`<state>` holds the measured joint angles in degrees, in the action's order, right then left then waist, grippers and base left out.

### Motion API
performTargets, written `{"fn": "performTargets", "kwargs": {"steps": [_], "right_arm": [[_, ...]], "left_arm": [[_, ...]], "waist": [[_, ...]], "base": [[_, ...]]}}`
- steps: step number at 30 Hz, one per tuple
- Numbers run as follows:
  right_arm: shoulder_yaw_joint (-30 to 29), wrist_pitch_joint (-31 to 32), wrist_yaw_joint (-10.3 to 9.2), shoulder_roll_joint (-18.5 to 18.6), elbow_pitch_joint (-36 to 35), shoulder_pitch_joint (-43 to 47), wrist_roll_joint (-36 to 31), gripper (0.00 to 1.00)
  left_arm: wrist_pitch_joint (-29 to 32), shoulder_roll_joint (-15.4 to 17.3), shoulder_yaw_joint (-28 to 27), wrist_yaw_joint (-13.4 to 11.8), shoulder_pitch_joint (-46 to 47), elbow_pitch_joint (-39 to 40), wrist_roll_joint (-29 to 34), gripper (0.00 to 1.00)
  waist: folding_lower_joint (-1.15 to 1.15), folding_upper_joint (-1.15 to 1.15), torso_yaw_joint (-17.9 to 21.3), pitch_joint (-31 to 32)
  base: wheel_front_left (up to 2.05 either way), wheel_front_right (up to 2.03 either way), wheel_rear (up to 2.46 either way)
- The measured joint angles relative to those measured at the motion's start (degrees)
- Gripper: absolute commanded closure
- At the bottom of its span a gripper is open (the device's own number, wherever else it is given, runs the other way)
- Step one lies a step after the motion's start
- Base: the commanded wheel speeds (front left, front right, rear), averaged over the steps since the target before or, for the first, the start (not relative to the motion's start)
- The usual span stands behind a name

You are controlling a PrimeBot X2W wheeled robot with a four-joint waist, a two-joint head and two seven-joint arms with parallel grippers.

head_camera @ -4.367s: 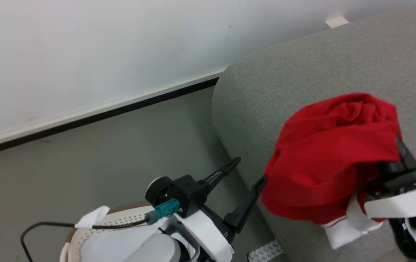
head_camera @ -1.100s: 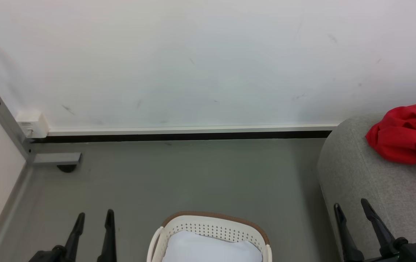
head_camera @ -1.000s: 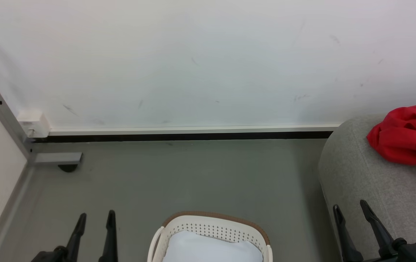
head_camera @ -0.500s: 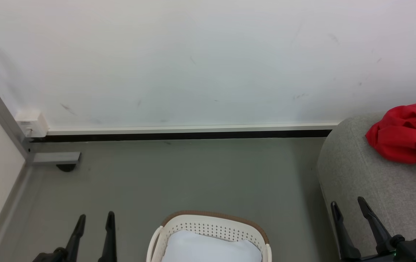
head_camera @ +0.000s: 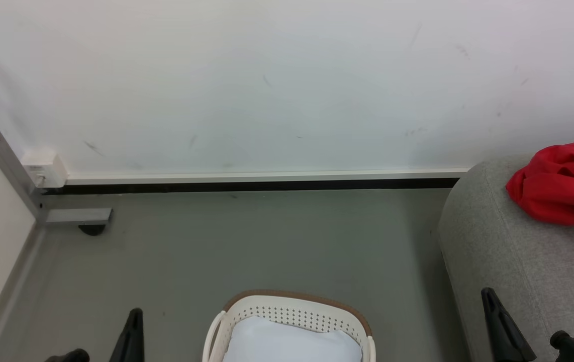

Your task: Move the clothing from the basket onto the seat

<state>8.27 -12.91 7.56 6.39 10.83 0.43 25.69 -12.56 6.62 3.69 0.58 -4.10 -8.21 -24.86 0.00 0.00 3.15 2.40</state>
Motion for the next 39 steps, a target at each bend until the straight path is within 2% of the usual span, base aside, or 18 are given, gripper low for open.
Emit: {"fn": "performTargets", "kwargs": {"steps": [22,39], "right_arm": [[-3.35,4.80,0.00,-0.56,0.79,-1.50,19.52,1.00],[-5.66,8.05,-0.01,-0.89,1.37,-2.67,31.64,1.00]], "left_arm": [[5.23,-0.98,-2.92,1.96,2.68,-1.43,-19.26,1.00],[8.62,-1.77,-4.74,3.02,4.32,-2.56,-30.88,1.00]], "waist": [[0.00,0.00,-0.59,-0.48],[0.00,0.00,-1.05,-0.85]], "base": [[0.00,0.00,0.00],[0.00,0.00,0.00]]}}
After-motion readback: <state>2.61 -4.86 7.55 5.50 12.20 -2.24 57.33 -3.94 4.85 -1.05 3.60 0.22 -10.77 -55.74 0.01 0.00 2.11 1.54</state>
